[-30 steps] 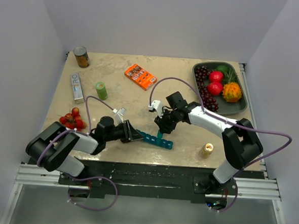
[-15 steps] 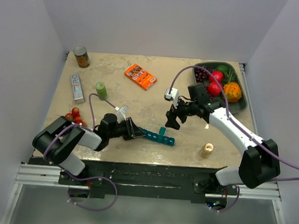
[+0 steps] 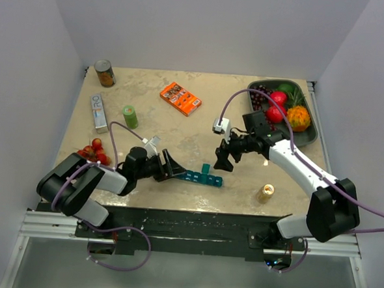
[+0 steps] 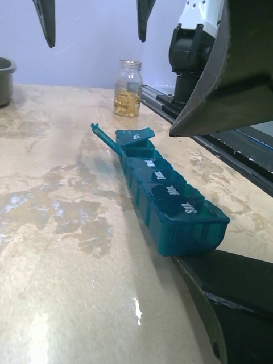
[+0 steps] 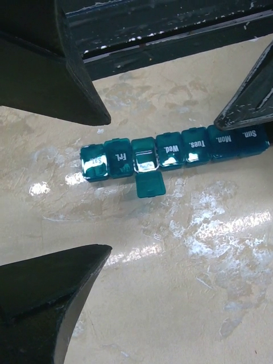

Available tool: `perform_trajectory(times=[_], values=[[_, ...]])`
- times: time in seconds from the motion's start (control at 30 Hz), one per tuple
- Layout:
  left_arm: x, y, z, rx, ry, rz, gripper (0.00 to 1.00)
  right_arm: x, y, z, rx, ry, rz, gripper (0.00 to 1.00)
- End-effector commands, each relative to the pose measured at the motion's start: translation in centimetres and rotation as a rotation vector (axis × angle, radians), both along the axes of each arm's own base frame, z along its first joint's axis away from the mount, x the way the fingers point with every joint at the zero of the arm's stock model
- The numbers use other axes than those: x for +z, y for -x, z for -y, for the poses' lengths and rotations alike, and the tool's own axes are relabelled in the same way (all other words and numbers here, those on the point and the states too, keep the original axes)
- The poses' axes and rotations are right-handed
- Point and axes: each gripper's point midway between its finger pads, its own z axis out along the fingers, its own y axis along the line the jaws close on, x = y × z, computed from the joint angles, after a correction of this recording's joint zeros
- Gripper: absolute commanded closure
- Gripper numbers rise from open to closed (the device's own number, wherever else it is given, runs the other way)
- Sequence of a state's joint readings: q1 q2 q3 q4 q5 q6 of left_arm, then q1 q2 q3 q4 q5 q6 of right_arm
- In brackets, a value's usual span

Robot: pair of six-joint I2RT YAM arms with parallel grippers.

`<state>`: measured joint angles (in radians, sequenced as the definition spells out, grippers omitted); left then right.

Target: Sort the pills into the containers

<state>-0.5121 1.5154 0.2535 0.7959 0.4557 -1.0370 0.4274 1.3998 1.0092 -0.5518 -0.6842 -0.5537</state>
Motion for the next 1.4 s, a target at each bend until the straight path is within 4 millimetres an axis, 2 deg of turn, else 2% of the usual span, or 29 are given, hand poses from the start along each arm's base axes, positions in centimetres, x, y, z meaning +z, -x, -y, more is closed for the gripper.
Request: perform_trajectory(times=[0.0, 0.13, 0.3, 0.6, 0.83, 0.9, 0.97, 1.03, 1.1, 1.13, 1.17, 1.2, 1.23, 1.27, 1.37], values=[[-0.3, -0.8, -1.8, 0.048, -0.077, 0.054, 0.18, 1.0, 0.3, 0.0, 0.026, -0.032, 0.025, 0.12], [-1.3, -0.7, -3.4, 0.084, -0.165, 0.011, 0.14, 1.0, 0.4, 0.1, 0.026, -0.029, 0.03, 0.12], [-1.4, -0.9, -4.8, 0.124, -0.238, 0.016, 0.13, 1.0, 0.4, 0.3, 0.022, -0.026, 0.04, 0.12], [0.2, -1.5, -6.5, 0.174, -0.323, 0.07, 0.13, 1.0, 0.6, 0.5, 0.033, -0.02, 0.057, 0.12], [1.0, -1.7, -6.8, 0.178, -0.346, 0.095, 0.14, 0.9, 1.0, 0.5, 0.053, -0.028, 0.052, 0.13], [1.3, -1.8, -6.8, 0.172, -0.348, 0.108, 0.18, 0.9, 1.2, 0.4, 0.065, -0.034, 0.052, 0.14], [2.3, -1.9, -6.5, 0.159, -0.334, 0.146, 0.25, 0.5, 1.6, 0.3, 0.078, -0.035, 0.044, 0.16], [4.0, -2.0, -5.8, 0.117, -0.295, 0.216, 0.34, 0.0, 1.8, 0.1, 0.092, -0.029, 0.036, 0.25], [5.6, -2.1, -5.1, 0.082, -0.26, 0.285, 0.5, -0.3, 2.1, -0.4, 0.112, -0.019, 0.041, 0.38], [6.3, -1.8, -4.6, 0.057, -0.231, 0.306, 0.56, -0.7, 2.1, -0.5, 0.113, -0.007, 0.041, 0.52], [6.8, -1.7, -4.2, 0.034, -0.213, 0.324, 0.68, -0.8, 2.4, -1.0, 0.132, -0.002, 0.043, 0.58], [7.5, -1.7, -3.7, 0.014, -0.182, 0.354, 0.74, -1.1, 2.5, -1.2, 0.138, 0.006, 0.04, 0.63], [7.5, -1.3, -3.2, -0.019, -0.164, 0.345, 0.78, -1.4, 2.5, -1.5, 0.143, 0.021, 0.039, 0.71], [7.5, -1.1, -2.8, -0.04, -0.151, 0.346, 0.85, -1.7, 3.0, -2.0, 0.166, 0.028, 0.032, 0.74], [7.3, -0.8, -1.7, -0.089, -0.108, 0.352, 0.92, -2.1, 3.1, -2.7, 0.188, 0.044, 0.028, 0.82]])
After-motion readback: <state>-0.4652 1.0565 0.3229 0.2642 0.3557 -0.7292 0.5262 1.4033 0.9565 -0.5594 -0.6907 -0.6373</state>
